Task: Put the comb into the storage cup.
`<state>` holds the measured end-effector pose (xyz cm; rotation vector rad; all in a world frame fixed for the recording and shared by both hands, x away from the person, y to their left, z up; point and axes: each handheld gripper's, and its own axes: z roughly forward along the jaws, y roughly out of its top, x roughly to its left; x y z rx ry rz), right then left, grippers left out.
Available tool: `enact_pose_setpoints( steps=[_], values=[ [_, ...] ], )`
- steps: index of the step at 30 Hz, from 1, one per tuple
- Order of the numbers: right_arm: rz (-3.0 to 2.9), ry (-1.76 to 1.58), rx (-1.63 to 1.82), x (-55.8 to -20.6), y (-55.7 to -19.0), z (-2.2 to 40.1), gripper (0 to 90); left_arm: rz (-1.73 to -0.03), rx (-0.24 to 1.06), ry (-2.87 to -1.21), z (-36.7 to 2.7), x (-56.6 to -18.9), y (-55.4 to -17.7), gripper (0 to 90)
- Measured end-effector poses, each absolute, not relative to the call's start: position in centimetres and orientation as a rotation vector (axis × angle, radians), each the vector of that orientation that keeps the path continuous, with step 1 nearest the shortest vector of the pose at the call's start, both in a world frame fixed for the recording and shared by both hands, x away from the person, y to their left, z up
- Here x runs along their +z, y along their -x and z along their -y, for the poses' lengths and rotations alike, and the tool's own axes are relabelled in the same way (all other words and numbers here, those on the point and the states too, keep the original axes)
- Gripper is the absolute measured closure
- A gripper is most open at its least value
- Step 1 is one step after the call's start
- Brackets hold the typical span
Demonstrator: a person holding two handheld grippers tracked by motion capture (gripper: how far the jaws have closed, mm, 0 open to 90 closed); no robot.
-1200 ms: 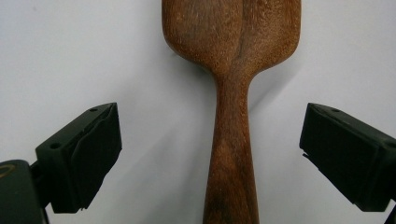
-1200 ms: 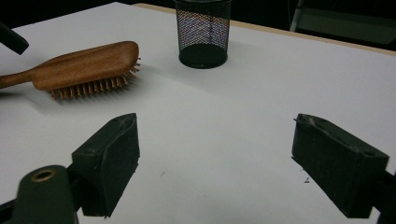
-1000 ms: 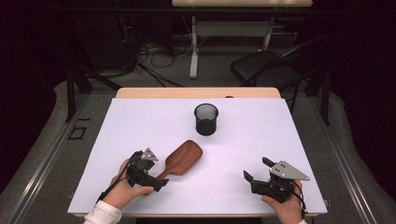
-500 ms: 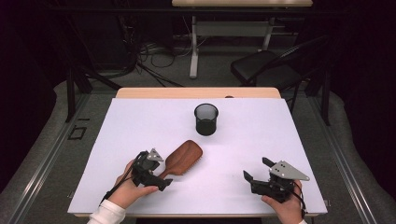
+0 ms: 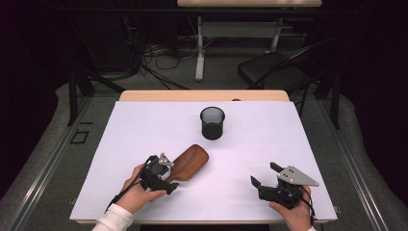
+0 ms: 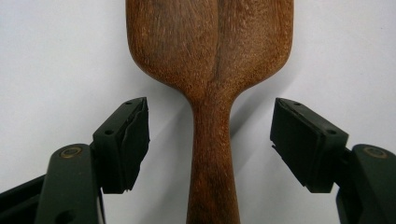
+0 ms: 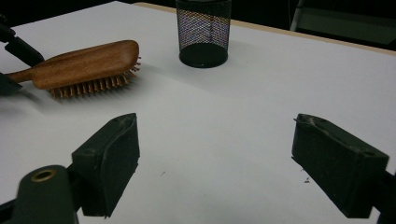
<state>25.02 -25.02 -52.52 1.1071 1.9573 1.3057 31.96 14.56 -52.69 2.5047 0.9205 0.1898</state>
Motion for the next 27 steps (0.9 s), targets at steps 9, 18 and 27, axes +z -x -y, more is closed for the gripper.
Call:
enact_pose_setpoints(
  steps=[9, 18, 27],
  values=[
    [-1.957, -1.106, 1.307, -52.5, -25.0, 25.0, 14.6, -0.967, 0.148, -2.506, -14.7, -52.3, -32.7, 35.3],
    [-1.958, -1.107, 1.307, -52.5, -25.0, 25.1, 14.6, -0.97, 0.109, -2.571, -14.3, -52.2, -33.3, 36.0],
    [-1.958, -1.105, 1.304, -52.5, -25.1, 25.0, 14.6, -0.955, 0.041, -2.597, -13.8, -52.4, -33.6, 39.5]
  ],
)
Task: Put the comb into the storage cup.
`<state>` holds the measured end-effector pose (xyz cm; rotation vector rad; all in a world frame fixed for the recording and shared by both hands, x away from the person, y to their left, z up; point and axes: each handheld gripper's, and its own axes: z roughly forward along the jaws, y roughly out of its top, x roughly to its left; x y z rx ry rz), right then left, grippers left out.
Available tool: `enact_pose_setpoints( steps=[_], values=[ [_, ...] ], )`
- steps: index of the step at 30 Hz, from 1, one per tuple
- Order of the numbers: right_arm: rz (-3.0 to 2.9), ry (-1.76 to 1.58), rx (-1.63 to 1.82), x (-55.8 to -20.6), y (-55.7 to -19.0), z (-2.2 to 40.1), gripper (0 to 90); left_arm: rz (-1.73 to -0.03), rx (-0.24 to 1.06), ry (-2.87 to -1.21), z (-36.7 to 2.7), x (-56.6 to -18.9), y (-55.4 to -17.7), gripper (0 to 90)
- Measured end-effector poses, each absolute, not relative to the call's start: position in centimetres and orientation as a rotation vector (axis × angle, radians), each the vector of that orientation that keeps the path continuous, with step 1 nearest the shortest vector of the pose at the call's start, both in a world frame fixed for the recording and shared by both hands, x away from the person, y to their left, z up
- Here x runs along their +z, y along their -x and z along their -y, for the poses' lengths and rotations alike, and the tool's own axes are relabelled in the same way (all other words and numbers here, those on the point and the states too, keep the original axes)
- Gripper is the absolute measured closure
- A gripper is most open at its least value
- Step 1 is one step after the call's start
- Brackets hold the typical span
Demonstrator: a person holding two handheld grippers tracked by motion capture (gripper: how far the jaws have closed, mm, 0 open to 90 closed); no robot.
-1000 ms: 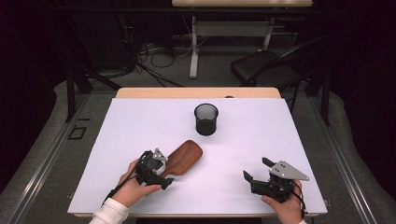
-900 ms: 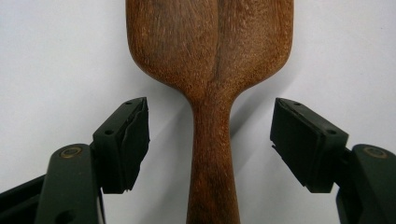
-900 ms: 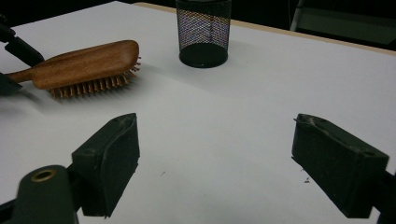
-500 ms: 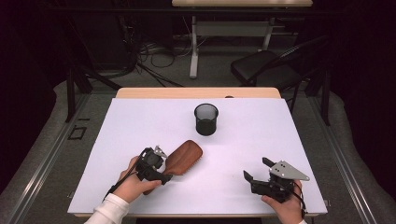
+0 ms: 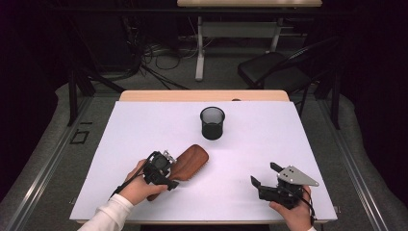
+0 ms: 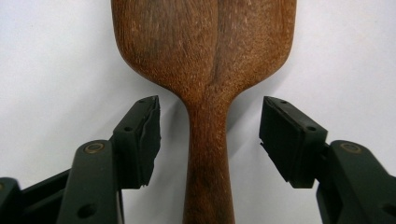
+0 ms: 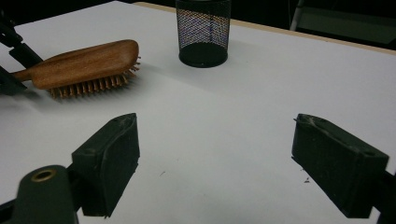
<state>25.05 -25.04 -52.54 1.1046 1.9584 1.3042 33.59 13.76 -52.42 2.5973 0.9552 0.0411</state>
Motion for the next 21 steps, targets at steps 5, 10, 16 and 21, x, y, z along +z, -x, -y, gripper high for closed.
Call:
enact_pose_setpoints(
  steps=[5, 10, 16, 21],
  values=[
    [-1.959, -1.104, 1.303, -52.55, -25.06, 25.04, 14.6, -0.959, 0.043, -2.614, -13.5, -52.49, -33.77, 43.1],
    [-1.959, -1.103, 1.302, -52.56, -25.08, 25.05, 14.6, -0.978, 0.026, -2.616, -13.25, -52.72, -33.82, 45.3],
    [-1.962, -1.103, 1.304, -52.57, -25.07, 25.02, 14.6, -1.005, 0.01, -2.633, -13.05, -52.82, -34.06, 48.9],
    [-1.961, -1.106, 1.304, -52.58, -25.07, 25.02, 14.6, -1.03, 0.011, -2.637, -12.98, -52.83, -34.19, 52.3]
  ],
)
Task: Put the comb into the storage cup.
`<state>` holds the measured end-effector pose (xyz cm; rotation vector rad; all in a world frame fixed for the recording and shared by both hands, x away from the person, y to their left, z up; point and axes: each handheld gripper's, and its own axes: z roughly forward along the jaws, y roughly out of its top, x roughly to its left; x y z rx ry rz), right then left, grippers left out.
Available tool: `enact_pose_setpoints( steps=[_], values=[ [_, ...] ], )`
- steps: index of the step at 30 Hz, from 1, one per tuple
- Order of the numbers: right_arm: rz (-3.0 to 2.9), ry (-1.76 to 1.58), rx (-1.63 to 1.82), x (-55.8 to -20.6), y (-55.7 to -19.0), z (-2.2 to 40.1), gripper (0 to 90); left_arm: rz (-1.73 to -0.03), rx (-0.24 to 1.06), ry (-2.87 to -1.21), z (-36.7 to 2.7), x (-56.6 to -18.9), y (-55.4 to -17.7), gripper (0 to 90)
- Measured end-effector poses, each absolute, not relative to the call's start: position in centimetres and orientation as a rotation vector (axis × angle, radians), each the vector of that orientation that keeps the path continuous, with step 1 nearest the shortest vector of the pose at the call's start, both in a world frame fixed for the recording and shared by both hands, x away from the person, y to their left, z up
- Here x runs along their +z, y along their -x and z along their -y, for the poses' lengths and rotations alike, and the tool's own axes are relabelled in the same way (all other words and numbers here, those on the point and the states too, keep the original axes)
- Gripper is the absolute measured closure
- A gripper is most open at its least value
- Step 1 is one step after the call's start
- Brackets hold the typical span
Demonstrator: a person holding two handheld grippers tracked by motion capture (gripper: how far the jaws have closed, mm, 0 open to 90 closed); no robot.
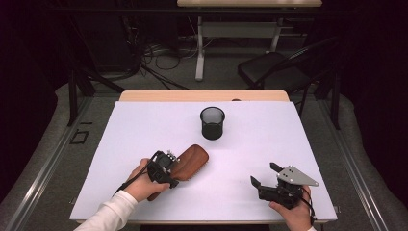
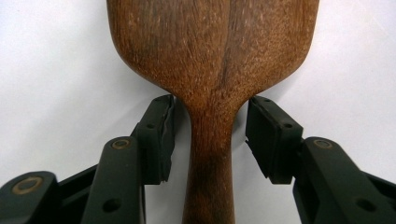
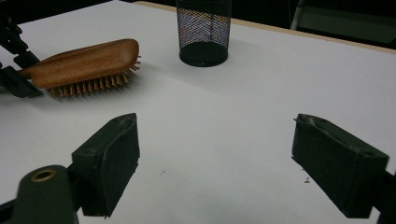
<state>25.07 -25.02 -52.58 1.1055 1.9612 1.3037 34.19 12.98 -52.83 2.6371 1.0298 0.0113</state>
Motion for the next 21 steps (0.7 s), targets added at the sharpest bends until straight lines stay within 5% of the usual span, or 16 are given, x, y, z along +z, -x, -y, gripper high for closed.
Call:
enact_pose_setpoints(
  steps=[21],
  values=[
    [-1.967, -1.107, 1.299, -52.63, -25.12, 25.05, 14.7, -1.059, -0.001, -2.646, -12.95, -52.55, -34.22, 67.8]
  ],
)
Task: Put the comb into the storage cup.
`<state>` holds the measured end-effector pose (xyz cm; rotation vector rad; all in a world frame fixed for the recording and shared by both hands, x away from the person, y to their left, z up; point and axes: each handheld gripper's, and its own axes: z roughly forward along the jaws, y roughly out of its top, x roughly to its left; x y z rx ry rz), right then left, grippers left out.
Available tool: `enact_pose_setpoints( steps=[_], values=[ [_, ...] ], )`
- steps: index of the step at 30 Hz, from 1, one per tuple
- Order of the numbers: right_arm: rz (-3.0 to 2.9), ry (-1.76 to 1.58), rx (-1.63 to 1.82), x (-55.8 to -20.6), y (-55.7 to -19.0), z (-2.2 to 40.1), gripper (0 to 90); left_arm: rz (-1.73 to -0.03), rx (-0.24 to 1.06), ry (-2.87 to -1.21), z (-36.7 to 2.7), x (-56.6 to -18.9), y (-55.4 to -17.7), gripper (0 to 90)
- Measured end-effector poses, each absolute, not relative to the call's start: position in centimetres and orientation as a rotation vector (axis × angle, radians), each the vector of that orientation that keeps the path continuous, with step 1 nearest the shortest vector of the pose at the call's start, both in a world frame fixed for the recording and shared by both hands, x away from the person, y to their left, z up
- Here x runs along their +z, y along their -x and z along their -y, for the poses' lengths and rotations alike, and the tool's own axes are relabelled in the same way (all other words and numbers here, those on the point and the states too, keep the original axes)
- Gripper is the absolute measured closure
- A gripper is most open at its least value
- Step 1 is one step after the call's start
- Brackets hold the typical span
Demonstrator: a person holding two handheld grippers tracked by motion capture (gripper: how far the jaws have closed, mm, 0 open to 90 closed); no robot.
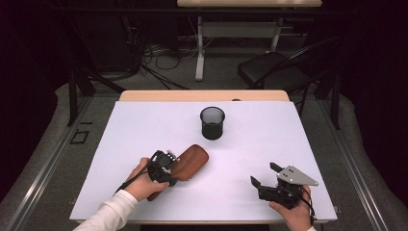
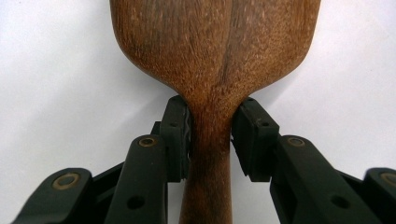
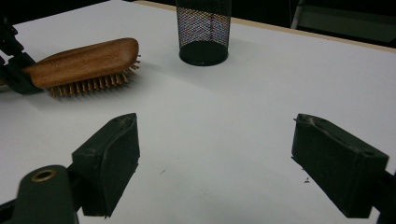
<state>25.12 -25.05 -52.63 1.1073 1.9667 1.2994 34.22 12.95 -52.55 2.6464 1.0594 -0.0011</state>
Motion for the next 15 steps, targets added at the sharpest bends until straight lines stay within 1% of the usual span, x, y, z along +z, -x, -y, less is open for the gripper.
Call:
enact_pose_setpoints(
  steps=[15],
  values=[
    [-1.968, -1.105, 1.303, -52.67, -25.14, 25.01, 14.7, -1.036, 0.034, -2.666, -12.73, -52.63, -34.04, 69.7]
  ],
)
